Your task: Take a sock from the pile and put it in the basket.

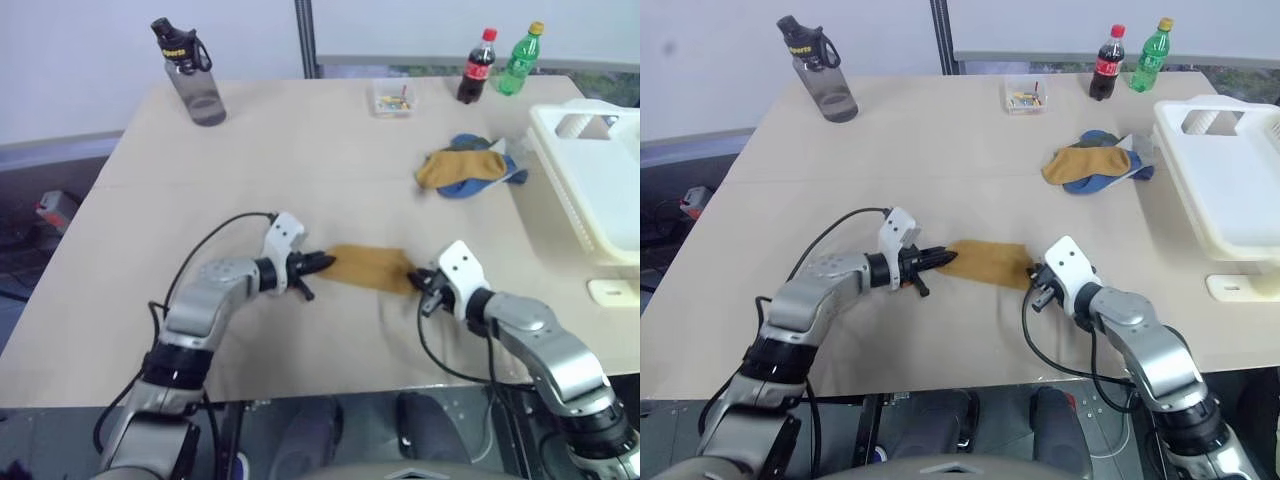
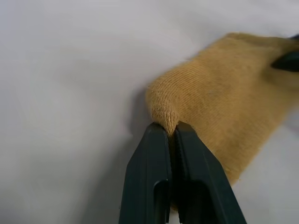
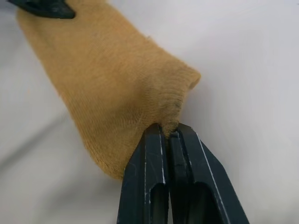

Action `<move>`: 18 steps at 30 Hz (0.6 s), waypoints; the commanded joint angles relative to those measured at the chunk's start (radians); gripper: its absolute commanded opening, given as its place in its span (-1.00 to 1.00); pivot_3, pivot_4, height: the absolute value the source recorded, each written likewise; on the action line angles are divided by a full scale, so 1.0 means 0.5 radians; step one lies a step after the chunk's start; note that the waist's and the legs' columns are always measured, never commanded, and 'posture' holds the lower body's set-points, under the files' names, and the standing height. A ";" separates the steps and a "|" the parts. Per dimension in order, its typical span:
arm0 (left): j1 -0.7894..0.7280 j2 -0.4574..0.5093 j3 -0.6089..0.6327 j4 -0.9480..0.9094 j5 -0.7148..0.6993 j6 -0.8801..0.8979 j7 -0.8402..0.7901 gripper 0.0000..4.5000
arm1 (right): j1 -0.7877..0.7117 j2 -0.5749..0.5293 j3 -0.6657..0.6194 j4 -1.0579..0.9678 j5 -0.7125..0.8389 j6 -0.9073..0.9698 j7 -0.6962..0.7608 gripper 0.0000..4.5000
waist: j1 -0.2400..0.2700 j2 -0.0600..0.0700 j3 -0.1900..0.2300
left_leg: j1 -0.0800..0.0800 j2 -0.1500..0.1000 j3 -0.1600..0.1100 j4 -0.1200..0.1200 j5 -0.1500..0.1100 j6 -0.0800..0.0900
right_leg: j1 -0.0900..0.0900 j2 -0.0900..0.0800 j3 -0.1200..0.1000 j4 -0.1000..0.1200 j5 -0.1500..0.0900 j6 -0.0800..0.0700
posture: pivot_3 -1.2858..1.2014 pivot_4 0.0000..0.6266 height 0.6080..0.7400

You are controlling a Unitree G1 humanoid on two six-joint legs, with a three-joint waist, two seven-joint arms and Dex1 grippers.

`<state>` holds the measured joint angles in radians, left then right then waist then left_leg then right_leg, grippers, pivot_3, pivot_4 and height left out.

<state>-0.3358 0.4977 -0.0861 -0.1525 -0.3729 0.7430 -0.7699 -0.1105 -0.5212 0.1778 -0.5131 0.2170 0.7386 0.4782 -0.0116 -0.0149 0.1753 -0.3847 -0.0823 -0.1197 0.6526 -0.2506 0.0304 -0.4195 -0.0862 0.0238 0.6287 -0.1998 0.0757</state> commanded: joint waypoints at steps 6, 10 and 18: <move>0.219 -0.015 0.081 -0.547 -0.167 0.323 0.248 -0.96 | 0.072 -0.171 -0.044 -0.106 -0.012 -0.096 0.148 -1.00 | 0.001 0.000 0.000 | 0.004 0.001 0.000 0.000 -0.004 0.007 | 0.003 0.002 0.000 0.002 0.000 0.000 | 0.03 -0.52 1.00; 0.257 -0.006 0.087 -0.562 -0.158 0.316 0.290 -0.96 | 0.071 -0.216 -0.015 -0.085 -0.013 -0.109 0.222 -1.00 | 0.002 0.000 0.000 | 0.005 0.002 0.001 0.001 -0.004 0.007 | 0.005 0.002 0.000 0.002 0.000 0.000 | 0.03 -0.52 1.00; 0.320 0.032 0.205 -0.523 -0.204 0.204 0.260 0.21 | 0.060 -0.165 -0.120 -0.121 0.062 -0.181 0.244 0.24 | 0.004 0.000 0.000 | 0.004 0.001 0.001 0.001 0.000 0.000 | 0.004 0.001 0.000 0.000 0.000 0.000 | 0.03 -0.52 1.00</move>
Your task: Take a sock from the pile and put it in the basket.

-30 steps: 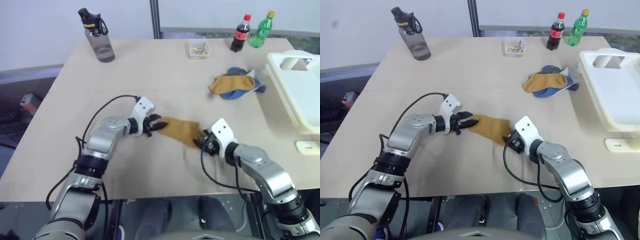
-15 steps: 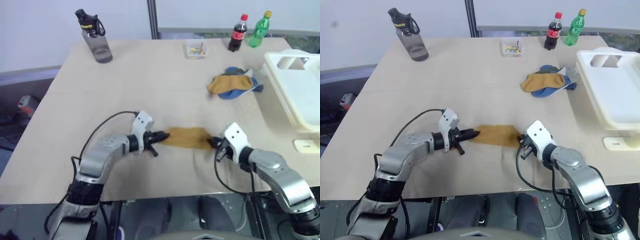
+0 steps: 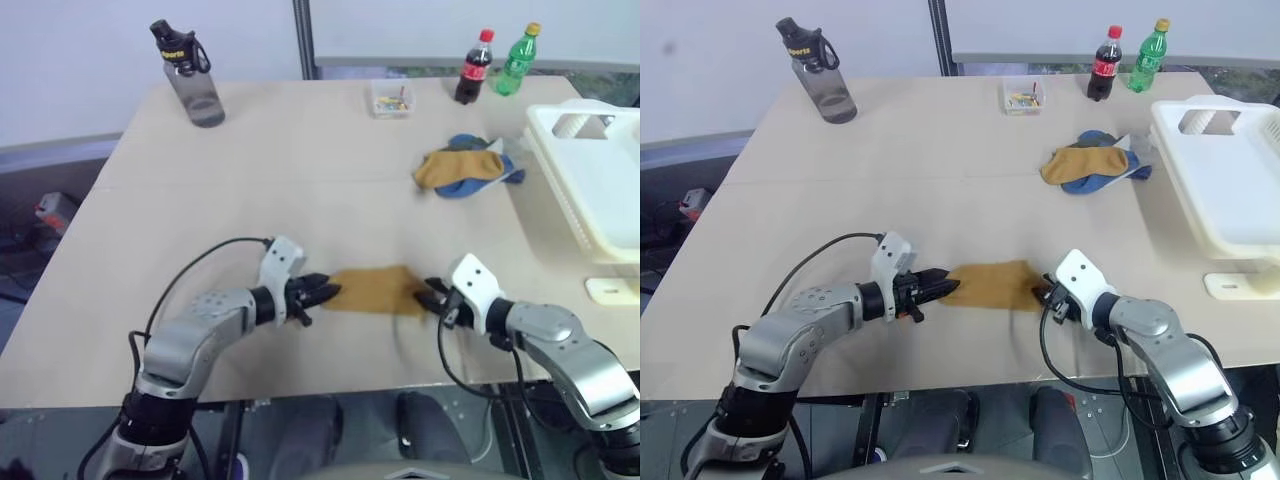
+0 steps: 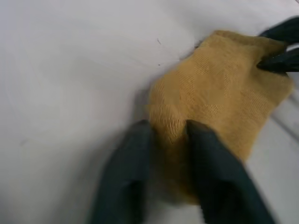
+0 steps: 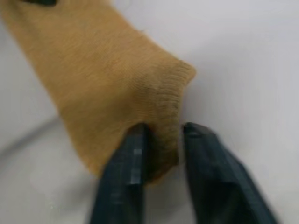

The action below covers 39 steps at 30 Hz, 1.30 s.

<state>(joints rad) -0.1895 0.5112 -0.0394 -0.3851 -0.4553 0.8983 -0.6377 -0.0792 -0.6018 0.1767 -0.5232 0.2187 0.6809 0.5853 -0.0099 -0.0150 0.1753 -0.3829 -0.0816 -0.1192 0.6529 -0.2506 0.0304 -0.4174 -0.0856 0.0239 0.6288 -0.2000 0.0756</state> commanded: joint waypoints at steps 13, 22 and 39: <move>0.093 0.022 0.493 0.202 0.135 -0.812 0.091 0.82 | 0.080 0.100 -0.636 -0.139 0.295 -0.334 0.004 0.92 | 0.022 0.000 0.000 | -0.001 0.000 0.000 0.000 -0.004 0.006 | 0.000 -0.001 -0.001 -0.002 0.000 0.000 | 0.03 -0.52 1.00; -0.308 -0.238 0.457 0.345 0.162 -0.807 0.426 0.92 | -0.045 0.304 -0.597 0.073 0.141 -0.589 -0.197 0.97 | 0.045 -0.001 0.000 | -0.001 -0.001 0.001 0.001 0.001 -0.001 | 0.001 -0.001 -0.001 -0.002 0.001 0.000 | 0.03 -0.52 1.00; -0.455 -0.532 0.270 0.450 0.284 -0.723 0.760 0.92 | -0.098 0.477 -0.547 0.262 -0.132 -0.884 -0.454 0.97 | 0.049 0.000 0.000 | -0.001 -0.002 0.004 -0.001 0.001 -0.002 | -0.002 0.000 0.002 -0.001 0.001 0.000 | 0.03 -0.52 1.00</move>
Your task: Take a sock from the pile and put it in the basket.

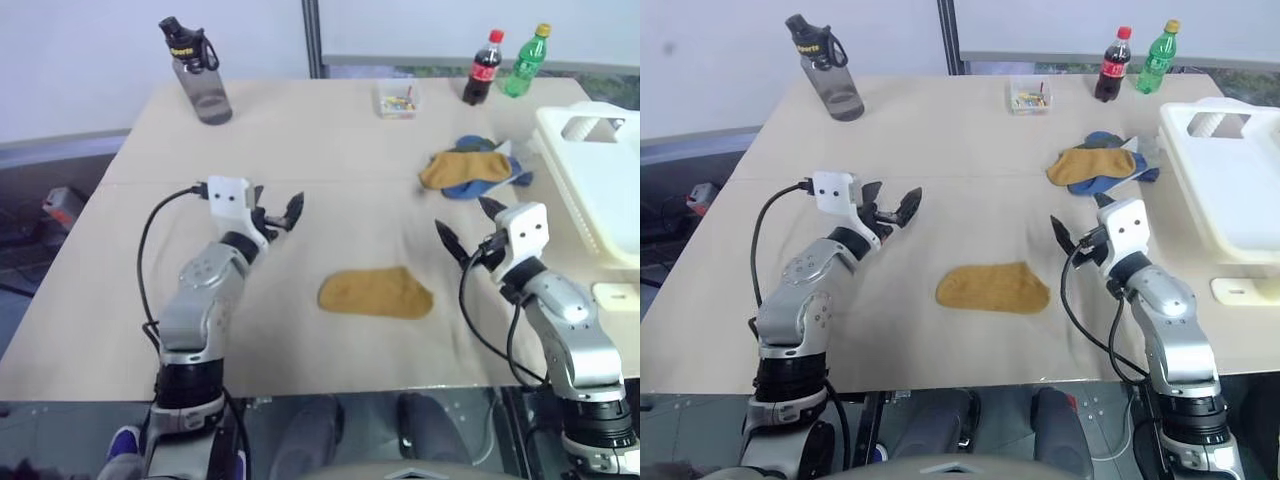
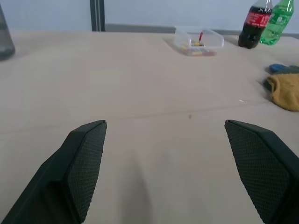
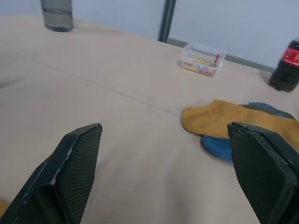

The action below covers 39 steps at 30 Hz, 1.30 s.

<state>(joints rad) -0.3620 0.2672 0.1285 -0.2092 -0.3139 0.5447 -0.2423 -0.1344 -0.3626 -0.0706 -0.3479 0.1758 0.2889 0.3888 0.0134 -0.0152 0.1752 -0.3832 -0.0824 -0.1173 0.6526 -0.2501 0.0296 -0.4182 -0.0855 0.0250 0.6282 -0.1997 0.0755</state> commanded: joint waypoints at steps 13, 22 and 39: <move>-0.991 -0.279 -0.285 1.626 0.183 -0.593 -0.419 0.92 | 0.012 0.059 -0.007 -0.292 -0.258 0.192 -0.367 0.97 | -0.036 0.000 0.000 | 0.000 -0.001 0.002 0.001 0.000 0.000 | -0.001 0.003 0.001 0.002 0.000 0.000 | 0.03 -0.52 1.00; -1.745 -0.631 -0.198 2.853 0.328 -0.977 -0.358 0.92 | -0.301 0.078 0.112 -0.289 -0.485 0.510 -0.501 0.97 | -0.029 -0.001 0.000 | -0.006 -0.007 0.000 0.003 0.000 0.001 | -0.002 -0.001 -0.003 -0.002 0.000 0.002 | 0.03 -0.52 1.00; -1.424 -0.397 -0.177 2.486 0.378 -1.200 -1.038 0.92 | -0.682 -0.095 0.218 0.319 -0.587 0.589 -0.360 0.97 | -0.102 0.001 -0.001 | -0.024 -0.005 0.011 0.014 0.001 0.001 | -0.036 0.001 0.010 0.031 0.001 0.001 | 0.03 -0.52 1.00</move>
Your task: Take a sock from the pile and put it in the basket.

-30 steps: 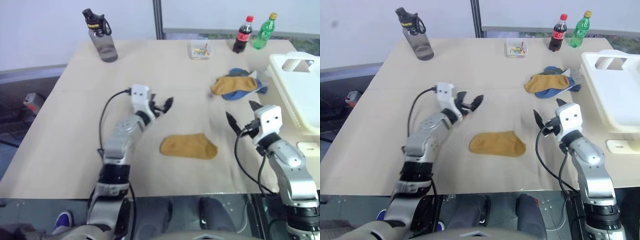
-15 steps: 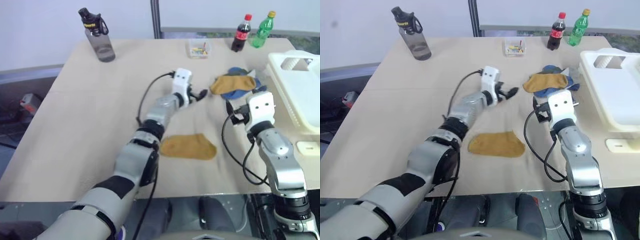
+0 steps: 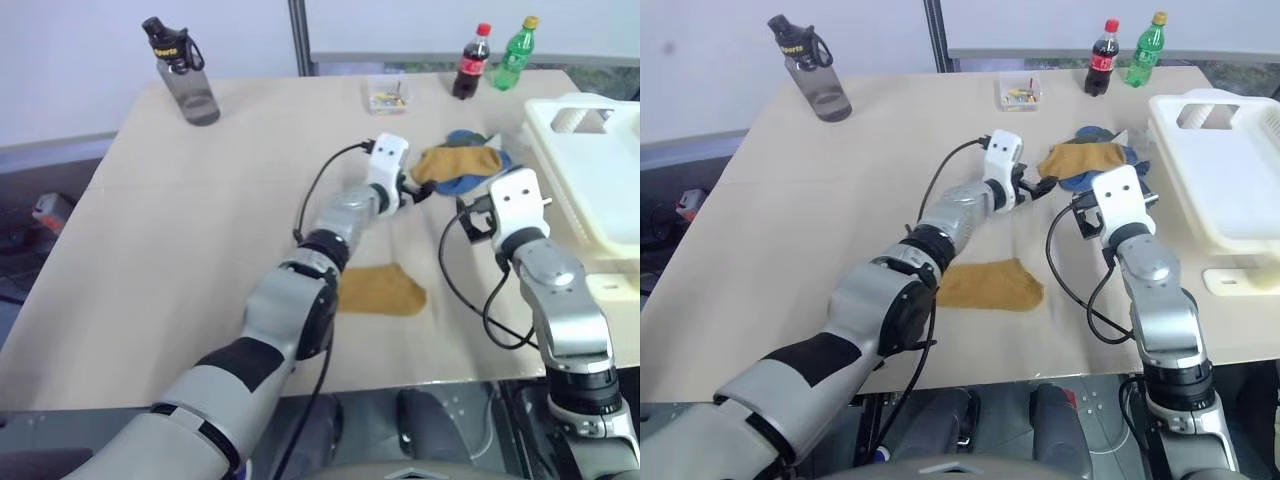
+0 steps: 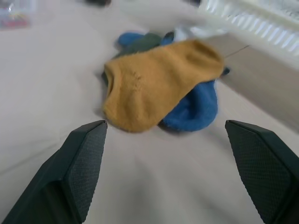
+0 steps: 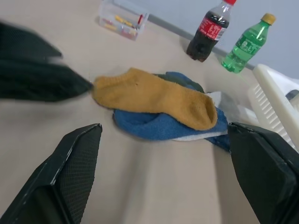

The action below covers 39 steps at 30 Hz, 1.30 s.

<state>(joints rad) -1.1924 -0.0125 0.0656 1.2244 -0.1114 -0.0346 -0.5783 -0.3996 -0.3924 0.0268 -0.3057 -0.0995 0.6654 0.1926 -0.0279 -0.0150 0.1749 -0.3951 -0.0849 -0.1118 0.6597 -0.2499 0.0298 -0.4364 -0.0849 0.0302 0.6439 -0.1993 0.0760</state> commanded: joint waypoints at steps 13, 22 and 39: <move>1.480 0.858 0.112 -2.603 -0.455 1.018 -0.454 0.92 | -1.371 0.234 0.112 2.781 -0.050 -1.436 0.238 0.97 | -0.072 0.000 0.000 | -0.005 0.006 0.018 -0.004 0.000 0.000 | -0.015 0.001 0.024 0.004 0.000 -0.001 | 0.03 -0.52 1.00; 1.748 0.927 0.186 -3.039 -0.579 1.197 -0.249 1.00 | -1.552 0.355 0.042 3.186 -0.036 -1.580 0.190 0.74 | -0.078 0.000 0.000 | -0.006 0.005 0.018 -0.003 0.000 -0.001 | -0.015 0.000 0.024 0.005 0.001 -0.001 | 0.03 -0.52 1.00; 2.008 1.150 0.244 -3.299 -0.809 1.196 -0.315 1.00 | -1.563 0.430 0.011 3.272 -0.102 -1.602 0.041 -0.29 | -0.083 0.001 0.000 | -0.004 0.006 0.020 -0.004 0.000 -0.001 | -0.016 0.002 0.026 0.006 0.001 -0.001 | 0.03 -0.52 1.00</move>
<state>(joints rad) -0.1903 0.5480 0.1681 -0.3681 -0.4979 0.5744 -0.7398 -1.1469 -0.1811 0.0464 1.3390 -0.1487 -0.1210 0.2340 -0.0696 -0.0147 0.1748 -0.3972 -0.0818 -0.1018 0.6577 -0.2498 0.0294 -0.4445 -0.0837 0.0432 0.6471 -0.1990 0.0754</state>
